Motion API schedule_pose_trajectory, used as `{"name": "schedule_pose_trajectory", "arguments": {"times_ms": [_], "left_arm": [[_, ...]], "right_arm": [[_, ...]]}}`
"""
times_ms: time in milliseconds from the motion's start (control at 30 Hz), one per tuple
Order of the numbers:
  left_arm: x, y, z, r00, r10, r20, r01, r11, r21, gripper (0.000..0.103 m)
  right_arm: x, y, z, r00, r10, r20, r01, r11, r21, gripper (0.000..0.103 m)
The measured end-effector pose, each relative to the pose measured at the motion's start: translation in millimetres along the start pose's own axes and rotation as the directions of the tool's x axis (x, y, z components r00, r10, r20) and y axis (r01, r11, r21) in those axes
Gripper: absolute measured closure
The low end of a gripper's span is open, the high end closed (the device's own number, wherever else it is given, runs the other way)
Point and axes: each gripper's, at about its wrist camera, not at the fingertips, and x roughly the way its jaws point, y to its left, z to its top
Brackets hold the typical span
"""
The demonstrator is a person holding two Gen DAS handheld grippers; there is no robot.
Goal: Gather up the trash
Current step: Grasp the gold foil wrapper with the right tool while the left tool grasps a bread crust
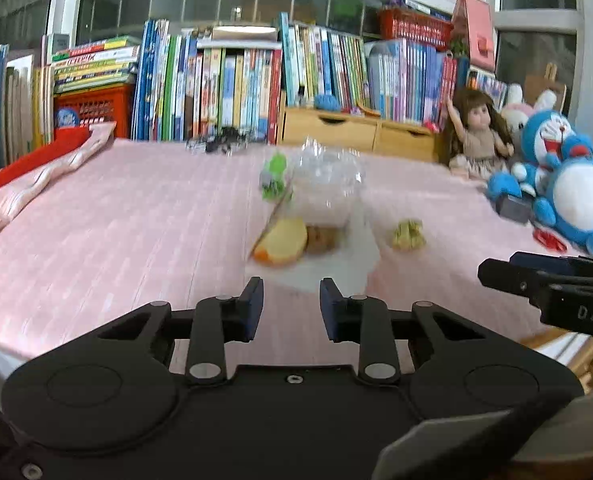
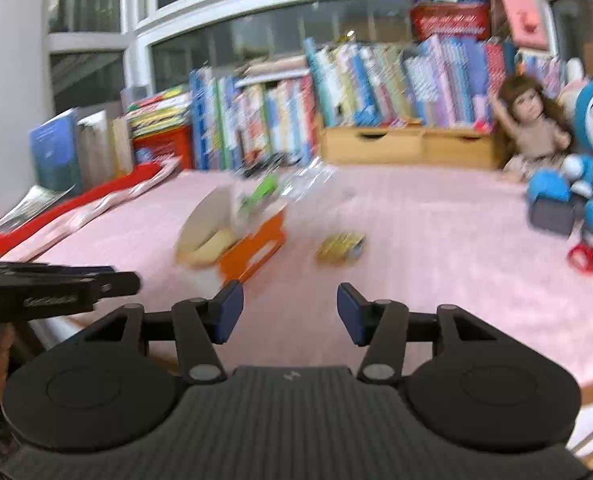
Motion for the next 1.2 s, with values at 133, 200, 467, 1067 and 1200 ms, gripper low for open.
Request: {"name": "schedule_pose_trajectory", "arguments": {"times_ms": [133, 200, 467, 1067, 1200], "left_arm": [[33.7, -4.0, 15.5, 1.000, 0.022, 0.005, -0.022, 0.999, 0.040, 0.075], [50.1, -6.4, 20.1, 1.000, 0.030, 0.003, -0.030, 0.997, 0.064, 0.075], [102.1, -2.3, 23.2, 0.998, -0.003, -0.061, 0.011, 0.991, 0.135, 0.066], [121.2, -0.6, 14.4, 1.000, 0.012, 0.015, -0.014, 0.987, 0.160, 0.043], [126.6, 6.0, 15.6, 1.000, 0.010, 0.007, -0.010, 0.992, 0.123, 0.043]], "right_arm": [[31.6, -13.1, 12.8, 0.999, -0.040, -0.010, 0.040, 0.999, 0.019, 0.036], [48.7, -18.5, 15.4, 0.998, -0.050, -0.026, 0.050, 0.998, 0.024, 0.036], [91.5, -20.7, 16.2, 0.995, -0.060, -0.084, 0.061, 0.998, 0.007, 0.036], [131.5, -17.0, 8.7, 0.987, -0.068, -0.146, 0.066, 0.998, -0.014, 0.036], [132.3, -16.6, 7.5, 0.987, -0.072, -0.145, 0.071, 0.997, -0.014, 0.036]]}}
